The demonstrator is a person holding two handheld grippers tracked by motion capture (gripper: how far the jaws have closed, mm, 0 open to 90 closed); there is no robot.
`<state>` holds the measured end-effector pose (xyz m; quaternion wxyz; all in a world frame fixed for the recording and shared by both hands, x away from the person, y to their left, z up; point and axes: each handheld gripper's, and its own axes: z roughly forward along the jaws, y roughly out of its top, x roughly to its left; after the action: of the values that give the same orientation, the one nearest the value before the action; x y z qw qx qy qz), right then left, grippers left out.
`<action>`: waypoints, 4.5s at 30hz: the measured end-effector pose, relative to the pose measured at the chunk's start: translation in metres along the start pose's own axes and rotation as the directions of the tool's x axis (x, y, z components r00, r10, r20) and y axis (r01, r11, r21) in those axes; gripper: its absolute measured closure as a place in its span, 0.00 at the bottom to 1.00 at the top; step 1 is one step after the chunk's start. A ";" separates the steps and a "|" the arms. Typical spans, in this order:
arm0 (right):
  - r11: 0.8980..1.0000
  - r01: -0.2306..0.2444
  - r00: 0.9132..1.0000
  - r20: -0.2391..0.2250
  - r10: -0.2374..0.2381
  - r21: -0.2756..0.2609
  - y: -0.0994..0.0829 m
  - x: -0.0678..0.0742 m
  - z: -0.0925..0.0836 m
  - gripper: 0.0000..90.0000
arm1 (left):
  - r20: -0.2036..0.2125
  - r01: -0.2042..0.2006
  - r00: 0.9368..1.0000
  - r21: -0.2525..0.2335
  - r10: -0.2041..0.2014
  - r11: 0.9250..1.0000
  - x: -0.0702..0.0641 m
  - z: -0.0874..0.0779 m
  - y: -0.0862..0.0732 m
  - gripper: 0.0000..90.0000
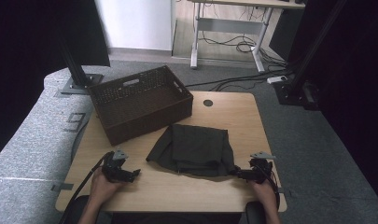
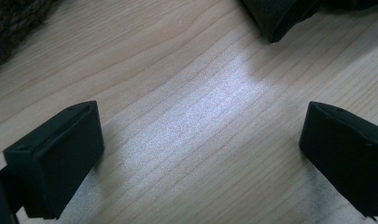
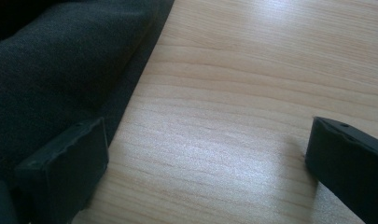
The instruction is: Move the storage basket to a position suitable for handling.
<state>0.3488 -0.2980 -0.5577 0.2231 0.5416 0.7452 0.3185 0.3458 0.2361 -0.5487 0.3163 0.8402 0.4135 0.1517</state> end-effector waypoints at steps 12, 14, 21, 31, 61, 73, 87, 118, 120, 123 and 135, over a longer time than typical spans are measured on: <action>1.000 0.022 0.999 -0.027 -0.022 0.009 -0.001 -0.001 -0.002 0.00 | -0.001 0.006 1.000 0.008 -0.006 1.000 0.001 -0.001 0.001 0.02; 1.000 0.021 0.999 -0.035 -0.020 0.009 -0.001 -0.002 -0.002 0.00 | -0.003 0.010 1.000 0.013 -0.010 1.000 0.000 -0.002 0.001 0.03; 1.000 0.012 0.998 -0.059 -0.011 0.008 0.000 -0.005 -0.005 0.03 | -0.001 0.009 1.000 0.028 -0.009 1.000 0.001 -0.002 0.005 0.06; 1.000 -0.006 0.997 -0.071 0.006 -0.004 0.007 -0.008 -0.015 0.03 | 0.025 -0.016 1.000 0.000 0.016 1.000 -0.001 -0.005 0.022 0.10; 0.999 0.039 0.982 -0.186 -0.043 -0.020 0.069 0.007 -0.004 0.26 | 0.097 -0.066 0.992 -0.107 0.077 0.992 -0.015 0.036 0.122 0.33; 0.998 0.059 0.978 -0.203 -0.051 0.035 0.087 0.009 0.028 0.51 | 0.101 -0.046 0.993 -0.101 0.056 0.994 -0.008 0.070 0.129 0.48; 0.990 0.092 0.975 -0.211 -0.067 0.110 0.079 0.017 0.049 0.83 | 0.108 -0.066 0.992 -0.006 0.067 0.998 -0.011 0.087 0.118 0.77; 0.972 0.214 0.927 -0.334 -0.172 0.093 0.050 0.056 0.021 0.86 | 0.141 -0.100 0.985 0.018 0.097 0.995 -0.039 0.022 0.047 0.74; 0.971 0.220 0.923 -0.341 -0.176 0.093 0.048 0.059 0.018 0.85 | 0.143 -0.104 0.985 0.021 0.100 0.994 -0.041 0.018 0.043 0.74; 0.967 0.237 0.915 -0.354 -0.191 0.091 0.043 0.064 0.013 0.85 | 0.145 -0.112 0.984 0.029 0.107 0.993 -0.046 0.010 0.034 0.73; 0.961 0.258 0.893 -0.404 -0.200 0.095 0.027 0.076 -0.003 0.83 | 0.161 -0.115 0.981 0.041 0.107 0.993 -0.059 -0.009 0.014 0.72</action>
<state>0.3410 -0.2213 -0.5350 0.0658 0.3903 0.8547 0.3360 0.3134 0.1866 -0.5322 0.3180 0.8790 0.3434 0.0914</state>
